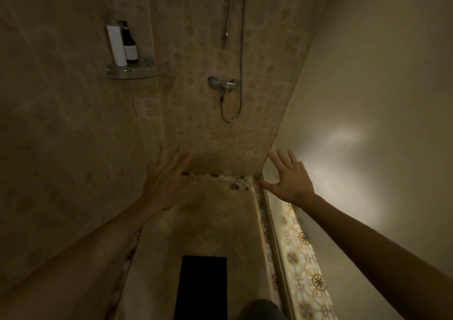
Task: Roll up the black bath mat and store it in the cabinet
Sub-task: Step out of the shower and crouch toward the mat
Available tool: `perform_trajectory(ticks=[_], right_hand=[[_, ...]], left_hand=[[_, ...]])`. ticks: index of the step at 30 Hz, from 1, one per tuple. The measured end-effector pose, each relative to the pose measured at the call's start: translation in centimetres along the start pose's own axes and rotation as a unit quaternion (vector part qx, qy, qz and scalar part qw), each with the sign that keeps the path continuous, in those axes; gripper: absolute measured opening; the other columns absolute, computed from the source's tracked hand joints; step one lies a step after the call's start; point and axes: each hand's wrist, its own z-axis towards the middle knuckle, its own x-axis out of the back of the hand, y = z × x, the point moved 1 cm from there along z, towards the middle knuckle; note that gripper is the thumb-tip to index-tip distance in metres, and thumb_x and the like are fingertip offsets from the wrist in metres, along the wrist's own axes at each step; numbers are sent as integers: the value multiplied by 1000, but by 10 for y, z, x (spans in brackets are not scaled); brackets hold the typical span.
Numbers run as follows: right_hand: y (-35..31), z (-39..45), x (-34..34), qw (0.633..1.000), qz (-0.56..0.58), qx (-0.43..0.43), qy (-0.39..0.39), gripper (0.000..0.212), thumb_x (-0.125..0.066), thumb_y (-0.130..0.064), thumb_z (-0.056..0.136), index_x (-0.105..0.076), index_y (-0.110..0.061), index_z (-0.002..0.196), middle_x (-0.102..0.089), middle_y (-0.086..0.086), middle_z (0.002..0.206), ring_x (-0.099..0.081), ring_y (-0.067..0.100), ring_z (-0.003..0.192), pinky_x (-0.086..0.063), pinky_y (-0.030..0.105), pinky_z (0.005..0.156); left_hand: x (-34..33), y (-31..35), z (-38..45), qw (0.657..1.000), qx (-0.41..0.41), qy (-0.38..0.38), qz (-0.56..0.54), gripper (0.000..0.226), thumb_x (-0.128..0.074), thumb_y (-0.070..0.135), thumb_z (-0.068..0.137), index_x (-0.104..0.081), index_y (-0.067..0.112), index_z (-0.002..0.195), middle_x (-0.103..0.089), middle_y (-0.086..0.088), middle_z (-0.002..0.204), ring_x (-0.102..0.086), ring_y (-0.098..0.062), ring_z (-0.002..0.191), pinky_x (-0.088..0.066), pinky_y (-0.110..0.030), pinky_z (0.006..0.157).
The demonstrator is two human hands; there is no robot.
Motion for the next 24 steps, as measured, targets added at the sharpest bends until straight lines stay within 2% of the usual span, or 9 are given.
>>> perform_trajectory(ticks=[4,7,11,14,17,20,24], right_hand=[[20,45,-26,999,-2,22,-34,97,-45,-81,85,0,-38,159,-2,0,170,3,30,156,-12,53,125],[39,88,-50,998,13,38,-55,98,-46,-83,81,-4,-40,159,-2,-2,170,5,27,156,-10,54,125],[73,157,-83,994,22,54,-92,95,-49,-81,84,-1,-43,158,2,-4,170,11,23,155,-6,50,124],[106,199,-99,992,39,59,-106,95,-46,-83,84,0,-44,158,0,-5,170,8,24,156,-10,51,123],[142,234,-112,987,51,78,-135,97,-44,-84,83,0,-43,158,1,-4,170,8,25,155,-9,54,123],[176,267,-119,985,46,82,-146,97,-46,-82,84,-2,-40,159,0,-3,170,7,26,155,-11,54,124],[206,297,-126,983,54,76,-161,97,-46,-82,85,-2,-38,159,1,-1,170,8,27,155,-11,55,124]], left_hand=[[-24,0,24,1000,-11,-10,-24,89,-20,78,82,1,36,158,9,9,166,14,-28,152,-4,-56,122],[-45,1,52,998,33,-15,-49,90,-23,81,77,-1,44,156,12,18,163,24,-11,145,0,-51,119],[-78,10,110,995,72,-47,-52,86,-27,76,78,1,48,154,8,12,165,21,-22,148,-4,-55,118],[-105,23,154,992,89,-68,-54,84,-34,75,84,4,48,154,16,15,162,26,-19,143,-2,-51,119],[-129,40,198,986,129,-101,-39,82,-45,67,91,2,46,155,24,16,159,17,-31,150,-3,-55,119],[-143,61,237,979,156,-125,-32,82,-35,70,88,4,46,155,26,15,159,13,-34,151,-5,-57,121],[-151,79,271,977,162,-130,-50,84,-27,71,80,3,46,155,20,15,163,15,-28,150,-9,-59,120]])
